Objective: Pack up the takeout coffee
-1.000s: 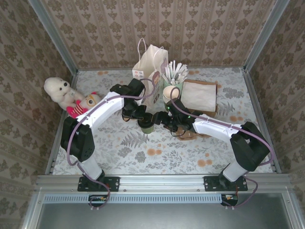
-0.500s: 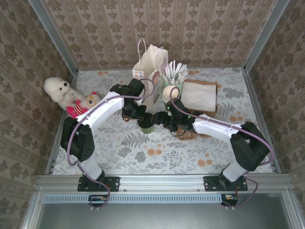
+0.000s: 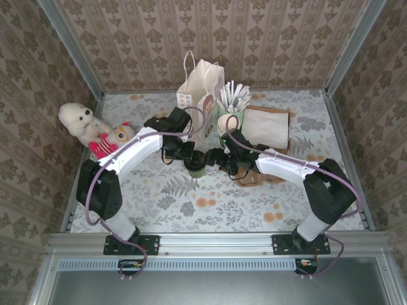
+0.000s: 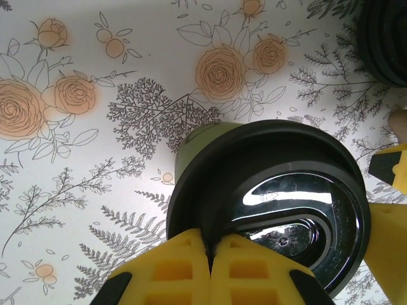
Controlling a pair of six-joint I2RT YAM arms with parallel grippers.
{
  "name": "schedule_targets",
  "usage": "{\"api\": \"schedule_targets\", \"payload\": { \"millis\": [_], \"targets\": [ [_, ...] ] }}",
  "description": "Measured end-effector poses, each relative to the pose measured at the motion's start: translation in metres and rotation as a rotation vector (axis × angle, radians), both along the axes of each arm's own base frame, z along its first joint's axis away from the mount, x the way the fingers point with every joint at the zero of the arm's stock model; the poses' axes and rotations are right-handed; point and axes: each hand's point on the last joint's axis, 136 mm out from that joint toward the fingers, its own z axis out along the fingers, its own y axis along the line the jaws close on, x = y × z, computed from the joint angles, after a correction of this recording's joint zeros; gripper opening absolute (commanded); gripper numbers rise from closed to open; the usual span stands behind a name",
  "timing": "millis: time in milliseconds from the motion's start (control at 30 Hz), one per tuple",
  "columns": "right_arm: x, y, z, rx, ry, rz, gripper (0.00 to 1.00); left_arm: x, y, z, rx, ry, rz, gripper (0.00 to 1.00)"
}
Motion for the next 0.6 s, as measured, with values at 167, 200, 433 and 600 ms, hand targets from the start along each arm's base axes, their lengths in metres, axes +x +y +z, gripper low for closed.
{"api": "schedule_targets", "payload": {
  "millis": [167, 200, 433, 600],
  "targets": [
    [-0.001, -0.001, 0.001, -0.003, -0.004, 0.017, 0.82, 0.0, -0.002, -0.002, -0.046, 0.0, 0.003, 0.0],
    [-0.001, -0.002, 0.001, -0.005, -0.003, 0.018, 0.83, 0.001, -0.003, -0.001, -0.056, -0.001, 0.002, 0.0],
    [-0.001, -0.012, 0.019, 0.003, -0.033, 0.046, 0.87, 0.005, -0.014, 0.015, -0.048, -0.023, -0.106, 0.0],
    [0.011, -0.005, 0.051, 0.034, -0.112, 0.077, 0.85, 0.004, -0.016, 0.017, 0.008, -0.012, -0.228, 0.0]
  ]
}}
